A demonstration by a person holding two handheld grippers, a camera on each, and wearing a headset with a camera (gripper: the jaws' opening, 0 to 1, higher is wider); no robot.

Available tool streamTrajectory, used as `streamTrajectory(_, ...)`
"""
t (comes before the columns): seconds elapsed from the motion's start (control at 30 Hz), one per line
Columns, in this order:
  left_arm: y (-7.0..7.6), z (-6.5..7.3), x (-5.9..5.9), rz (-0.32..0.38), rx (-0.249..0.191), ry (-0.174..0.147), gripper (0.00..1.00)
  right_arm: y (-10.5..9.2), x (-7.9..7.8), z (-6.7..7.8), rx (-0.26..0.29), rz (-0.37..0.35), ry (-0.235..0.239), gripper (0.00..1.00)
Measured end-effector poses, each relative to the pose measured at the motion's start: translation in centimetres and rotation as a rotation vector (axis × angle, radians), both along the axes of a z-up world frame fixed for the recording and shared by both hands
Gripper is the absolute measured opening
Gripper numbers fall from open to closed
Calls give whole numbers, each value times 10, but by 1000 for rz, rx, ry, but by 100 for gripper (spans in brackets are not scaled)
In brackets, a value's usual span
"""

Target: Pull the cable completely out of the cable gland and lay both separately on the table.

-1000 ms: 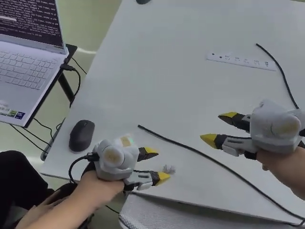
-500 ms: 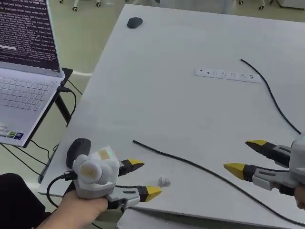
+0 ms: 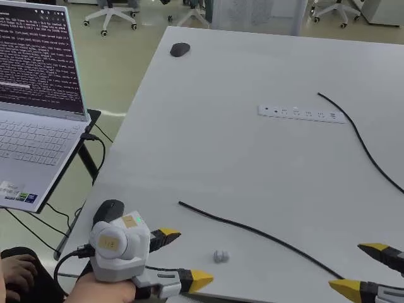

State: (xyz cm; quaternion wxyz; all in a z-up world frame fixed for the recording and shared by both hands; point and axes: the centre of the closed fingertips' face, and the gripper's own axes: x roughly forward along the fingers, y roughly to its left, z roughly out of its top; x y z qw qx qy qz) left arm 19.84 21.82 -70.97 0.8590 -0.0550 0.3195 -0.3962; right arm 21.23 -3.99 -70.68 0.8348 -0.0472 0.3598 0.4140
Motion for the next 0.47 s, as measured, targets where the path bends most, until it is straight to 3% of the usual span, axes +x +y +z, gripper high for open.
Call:
streamTrajectory(0.17, -2, -7, -1, 0, 13, 16, 75, -14, -11, -18, -4, -13, 63, 79)
streamTrajectory(0.27, -4, -8, -2, -13, 34, 15, 77, -18, -13, -21, -26, -5, 63, 79)
streamTrajectory(0.47, -6, -6, 2, -13, 37, 11, 80, -16, -7, -17, -2, -9, 59, 82)
